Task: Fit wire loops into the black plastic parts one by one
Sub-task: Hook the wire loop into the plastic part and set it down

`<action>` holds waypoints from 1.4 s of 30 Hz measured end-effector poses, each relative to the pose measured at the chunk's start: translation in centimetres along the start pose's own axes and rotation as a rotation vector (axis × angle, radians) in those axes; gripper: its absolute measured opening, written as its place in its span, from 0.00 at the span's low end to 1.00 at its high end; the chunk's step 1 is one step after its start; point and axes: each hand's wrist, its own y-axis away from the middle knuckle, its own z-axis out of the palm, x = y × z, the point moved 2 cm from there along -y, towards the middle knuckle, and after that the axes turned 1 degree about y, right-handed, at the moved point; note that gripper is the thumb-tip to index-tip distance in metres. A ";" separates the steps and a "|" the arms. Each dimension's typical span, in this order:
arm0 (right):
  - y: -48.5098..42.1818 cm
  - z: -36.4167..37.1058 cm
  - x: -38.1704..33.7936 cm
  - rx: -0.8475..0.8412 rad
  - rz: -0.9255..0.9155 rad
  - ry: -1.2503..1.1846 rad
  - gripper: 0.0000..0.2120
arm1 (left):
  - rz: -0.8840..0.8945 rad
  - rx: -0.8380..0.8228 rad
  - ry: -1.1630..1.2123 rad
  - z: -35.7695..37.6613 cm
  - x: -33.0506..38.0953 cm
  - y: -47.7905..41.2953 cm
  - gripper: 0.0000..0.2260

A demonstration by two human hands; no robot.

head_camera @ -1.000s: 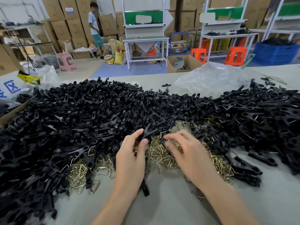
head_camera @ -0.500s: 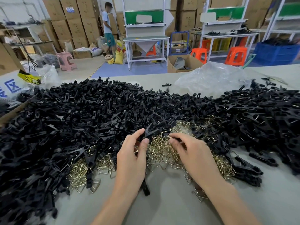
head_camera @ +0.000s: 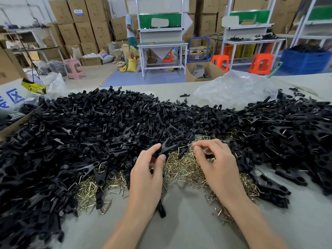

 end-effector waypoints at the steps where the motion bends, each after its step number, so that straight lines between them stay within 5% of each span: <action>1: -0.1 0.0 0.1 -0.010 0.018 -0.028 0.05 | -0.001 0.001 0.000 0.0 0.0 0.0 0.14; 7: -0.2 -0.4 -0.1 0.020 0.024 -0.132 0.06 | -0.007 -0.008 -0.001 -0.1 0.2 0.0 0.14; 20: -0.4 -0.1 0.5 -0.030 0.330 -0.486 0.05 | -0.024 -0.018 0.003 0.0 0.3 0.1 0.14; 29: -0.3 0.3 0.8 -0.086 0.335 -0.398 0.03 | -0.008 -0.012 0.010 0.0 0.4 0.1 0.16; 35: -0.3 0.2 0.7 -0.130 0.255 -0.278 0.16 | 0.006 -0.005 0.022 0.1 0.3 0.0 0.17; 38: -0.4 0.1 0.6 -0.135 0.240 -0.312 0.12 | 0.001 -0.004 0.017 0.1 0.1 0.0 0.18; 42: -0.1 -0.3 -0.2 -0.102 0.040 -0.099 0.12 | -0.005 -0.012 0.016 0.3 0.1 0.0 0.18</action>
